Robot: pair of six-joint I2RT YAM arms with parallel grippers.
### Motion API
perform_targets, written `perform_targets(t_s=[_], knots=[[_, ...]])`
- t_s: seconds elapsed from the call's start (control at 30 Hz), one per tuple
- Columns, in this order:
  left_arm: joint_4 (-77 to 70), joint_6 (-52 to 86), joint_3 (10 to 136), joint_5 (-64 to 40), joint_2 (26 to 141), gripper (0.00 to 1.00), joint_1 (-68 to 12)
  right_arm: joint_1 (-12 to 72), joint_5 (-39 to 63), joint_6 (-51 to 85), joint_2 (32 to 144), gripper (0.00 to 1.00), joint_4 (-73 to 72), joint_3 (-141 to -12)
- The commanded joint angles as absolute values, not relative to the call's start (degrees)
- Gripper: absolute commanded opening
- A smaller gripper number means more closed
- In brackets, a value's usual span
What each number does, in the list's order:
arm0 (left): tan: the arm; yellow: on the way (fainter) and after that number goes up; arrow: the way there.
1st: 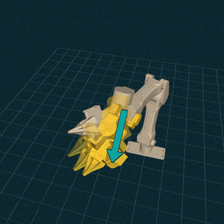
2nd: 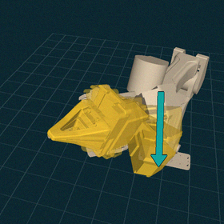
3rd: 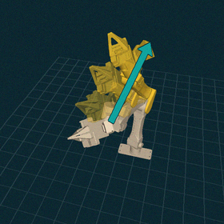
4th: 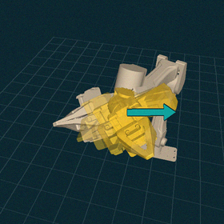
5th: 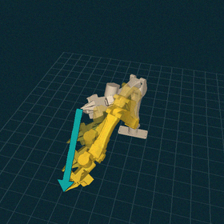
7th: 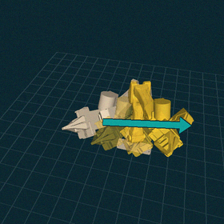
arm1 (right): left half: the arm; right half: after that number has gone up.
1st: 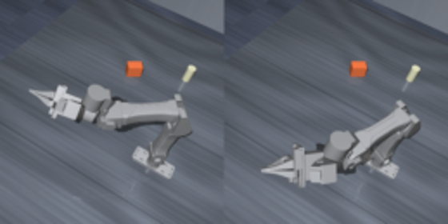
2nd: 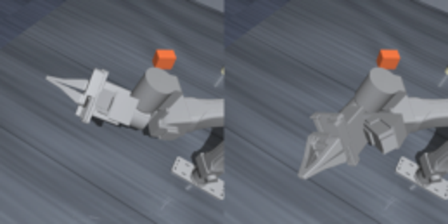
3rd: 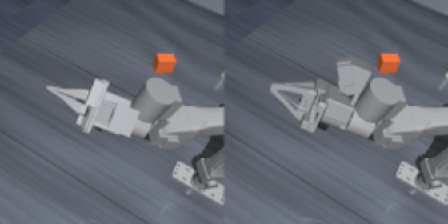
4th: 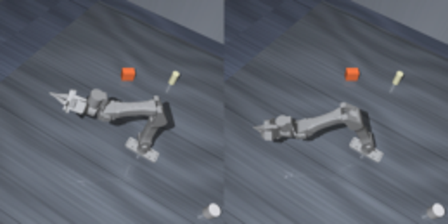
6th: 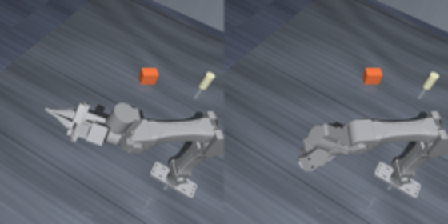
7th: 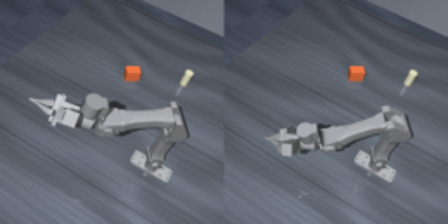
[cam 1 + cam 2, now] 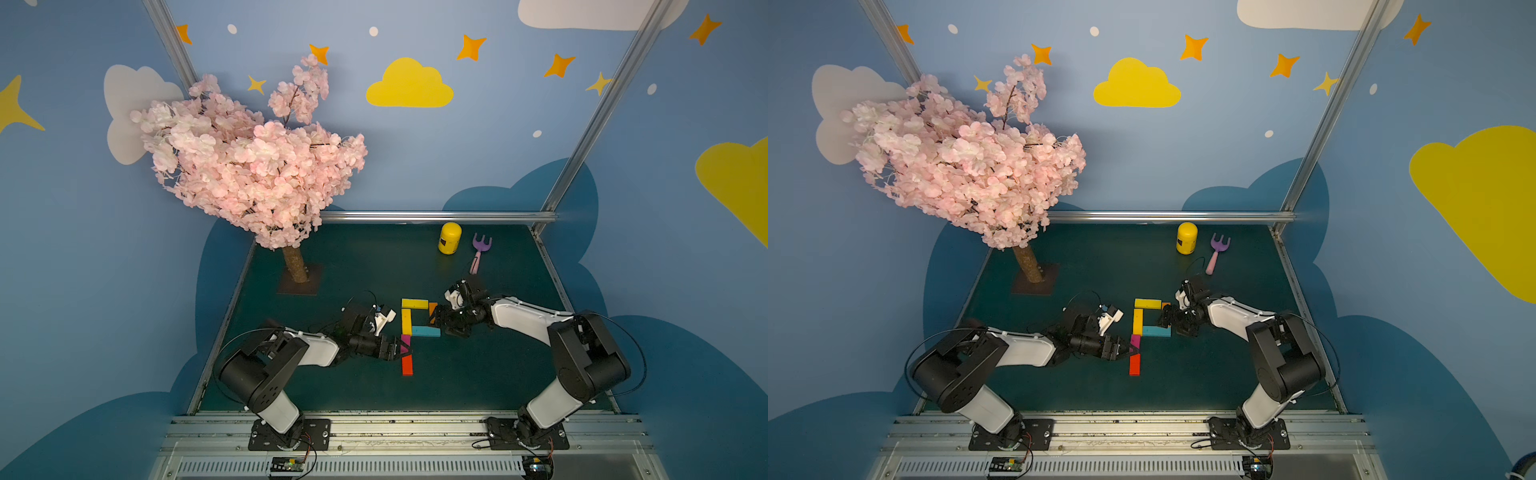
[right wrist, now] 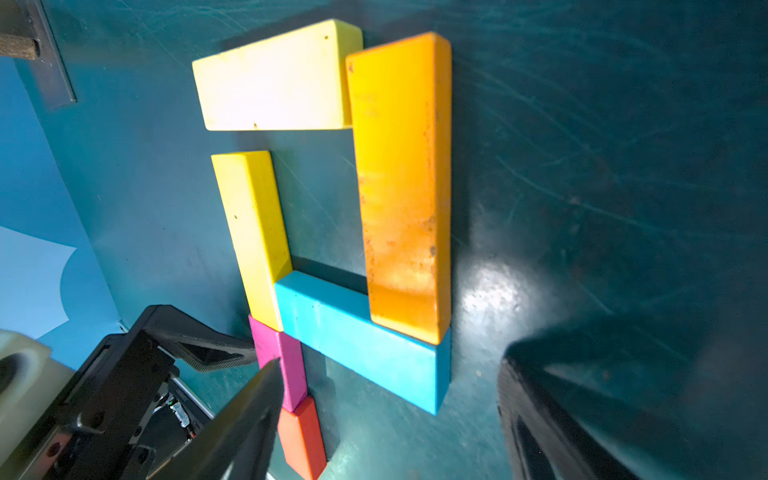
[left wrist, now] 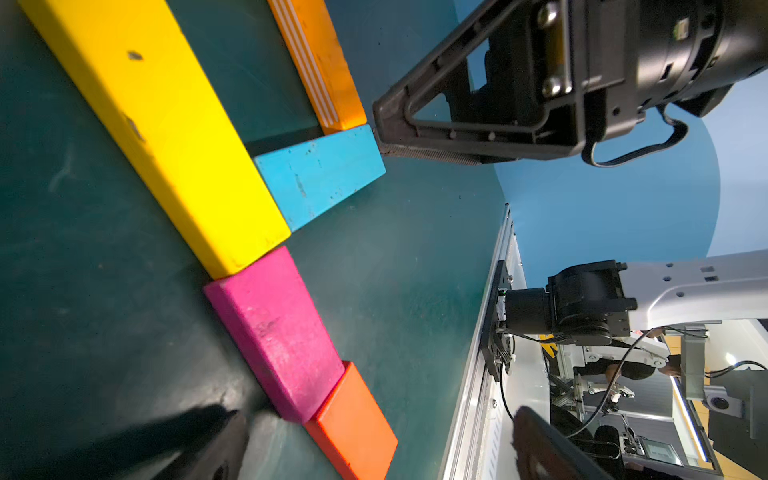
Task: Assemble the letter p with building blocks
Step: Adjust the building block at the center of the board.
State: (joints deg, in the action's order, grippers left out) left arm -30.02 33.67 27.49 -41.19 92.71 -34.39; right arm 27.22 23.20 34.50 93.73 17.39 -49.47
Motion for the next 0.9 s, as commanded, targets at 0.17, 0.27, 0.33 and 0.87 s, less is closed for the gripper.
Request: perform_targets(t_s=[0.17,0.27,0.33,0.87], knots=[[-30.70,34.02,29.00,-41.62,93.99,1.00,-35.24,27.50,22.76,34.45,93.08,0.81,17.98,-48.43],[-31.16,34.19,29.12,-41.57,94.28,1.00,-35.30,27.50,22.78,34.45,93.08,0.81,17.91,-48.35],[-31.51,34.42,29.18,-41.48,94.39,1.00,-35.39,27.51,22.85,34.45,93.07,0.81,17.93,-48.35],[-32.69,35.18,29.77,-41.05,95.10,1.00,-35.95,27.55,22.76,34.62,93.01,0.81,17.80,-48.25]])
